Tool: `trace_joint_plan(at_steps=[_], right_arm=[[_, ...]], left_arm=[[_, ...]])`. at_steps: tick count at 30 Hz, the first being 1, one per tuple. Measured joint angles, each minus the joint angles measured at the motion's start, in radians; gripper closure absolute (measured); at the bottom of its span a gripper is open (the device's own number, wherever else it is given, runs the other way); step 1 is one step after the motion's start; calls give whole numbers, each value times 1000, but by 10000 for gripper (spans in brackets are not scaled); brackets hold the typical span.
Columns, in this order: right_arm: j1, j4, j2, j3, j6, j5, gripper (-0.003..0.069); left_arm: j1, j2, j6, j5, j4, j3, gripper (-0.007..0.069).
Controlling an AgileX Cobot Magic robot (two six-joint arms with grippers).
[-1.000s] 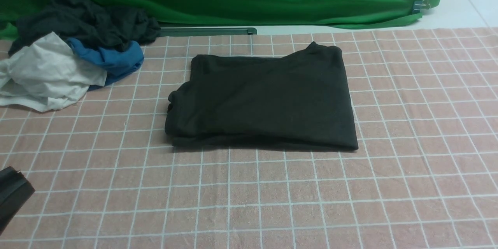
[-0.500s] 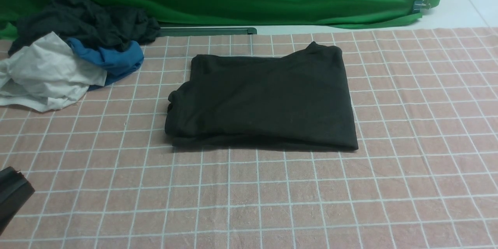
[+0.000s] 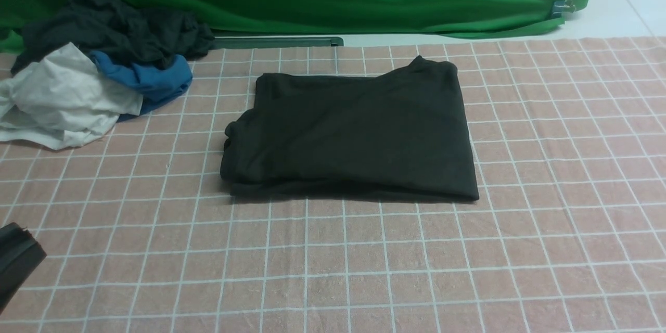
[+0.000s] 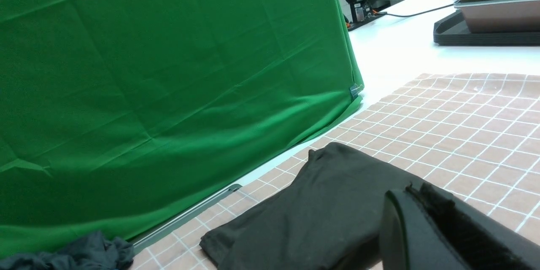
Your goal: Fold a long-sleeved shirt over a pink coffee tablecloth.
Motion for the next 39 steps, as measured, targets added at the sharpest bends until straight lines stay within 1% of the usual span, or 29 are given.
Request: trace_joint_plan(at_steps=[7, 12, 34, 36, 39], right_arm=[[0, 0, 0, 0, 0, -5, 638], [0, 0, 0, 0, 0, -6, 612], [0, 0, 0, 0, 0, -6, 557], [0, 0, 0, 0, 0, -7, 554], [0, 0, 0, 0, 0, -7, 551]], left_arm=[[0, 0, 0, 0, 0, 0, 608], [0, 0, 0, 0, 0, 0, 608], [0, 0, 0, -1, 2, 2, 608], [1, 0, 0, -30, 5, 23, 608], [35, 0, -7, -136, 14, 82, 608]])
